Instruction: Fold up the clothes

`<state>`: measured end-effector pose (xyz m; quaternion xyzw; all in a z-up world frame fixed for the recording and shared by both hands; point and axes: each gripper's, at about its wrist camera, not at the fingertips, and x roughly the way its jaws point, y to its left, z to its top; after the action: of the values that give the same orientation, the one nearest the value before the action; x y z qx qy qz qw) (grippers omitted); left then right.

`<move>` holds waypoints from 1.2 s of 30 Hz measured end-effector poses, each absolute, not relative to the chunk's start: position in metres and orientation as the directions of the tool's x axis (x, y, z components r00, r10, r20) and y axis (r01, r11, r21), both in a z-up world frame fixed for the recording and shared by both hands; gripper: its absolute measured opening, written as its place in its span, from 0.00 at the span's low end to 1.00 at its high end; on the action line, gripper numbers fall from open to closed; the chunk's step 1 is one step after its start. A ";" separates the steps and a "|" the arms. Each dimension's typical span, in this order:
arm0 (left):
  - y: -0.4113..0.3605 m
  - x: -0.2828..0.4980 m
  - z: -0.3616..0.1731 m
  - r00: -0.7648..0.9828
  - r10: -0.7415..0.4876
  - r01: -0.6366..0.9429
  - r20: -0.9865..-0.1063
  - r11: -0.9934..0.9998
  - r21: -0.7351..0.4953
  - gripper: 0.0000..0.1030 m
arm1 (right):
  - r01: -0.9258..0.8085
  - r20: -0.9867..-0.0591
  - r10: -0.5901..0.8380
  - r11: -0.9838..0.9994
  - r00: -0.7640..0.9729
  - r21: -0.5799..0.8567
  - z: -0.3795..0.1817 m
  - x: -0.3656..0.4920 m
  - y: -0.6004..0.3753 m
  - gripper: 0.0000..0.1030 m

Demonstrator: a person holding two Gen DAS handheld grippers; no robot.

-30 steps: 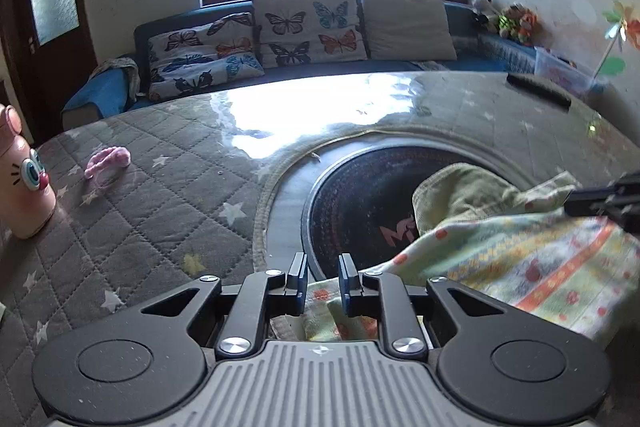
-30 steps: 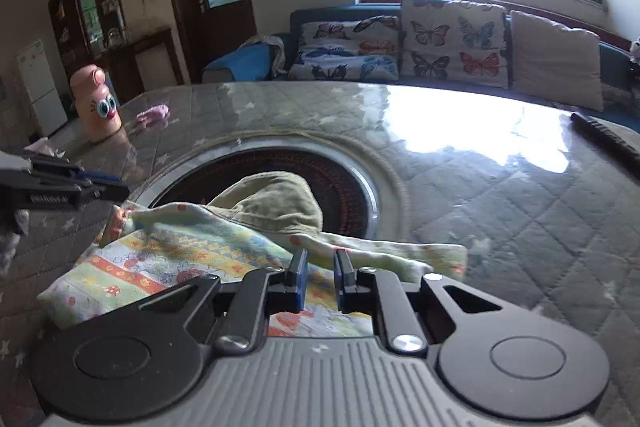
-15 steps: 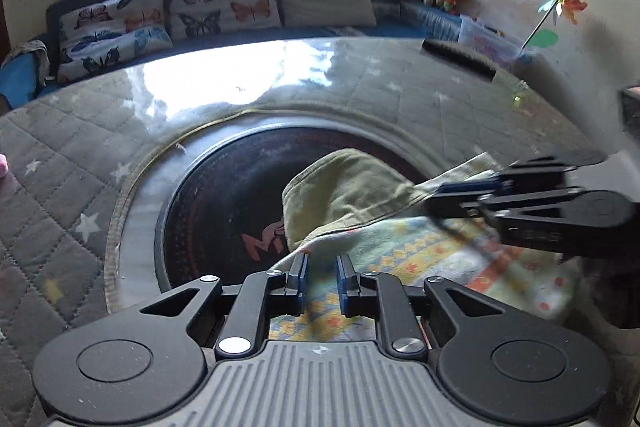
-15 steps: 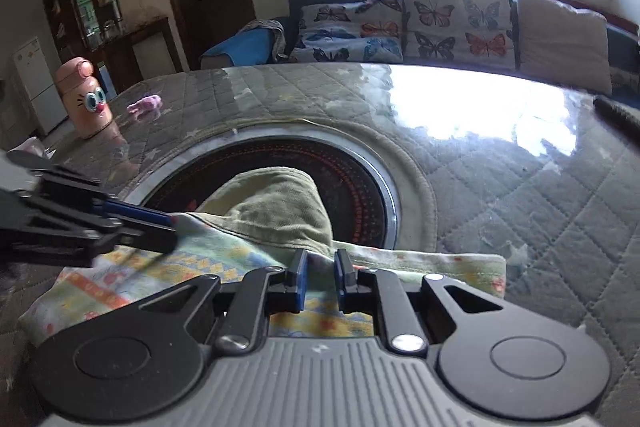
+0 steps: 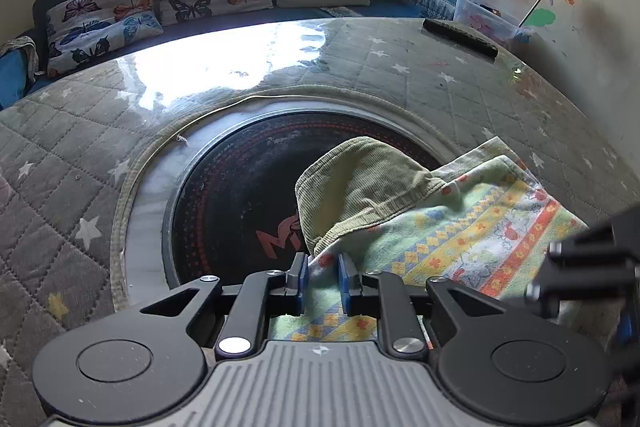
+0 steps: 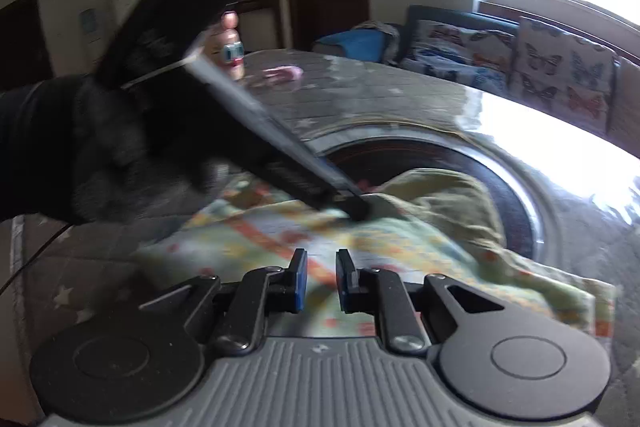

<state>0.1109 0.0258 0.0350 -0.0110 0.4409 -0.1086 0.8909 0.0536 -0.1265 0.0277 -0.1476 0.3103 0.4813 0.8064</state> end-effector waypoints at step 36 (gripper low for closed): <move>-0.013 0.011 0.033 0.689 -0.218 0.176 -0.691 0.976 -0.132 0.18 | -0.694 -0.639 0.563 0.717 0.525 0.062 0.028 0.021 -0.239 0.16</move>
<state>0.0106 -0.0126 0.0334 -0.0277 0.3797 -0.1071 0.9185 0.0211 -0.2393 0.0280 -0.1007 0.3261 0.3622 0.8673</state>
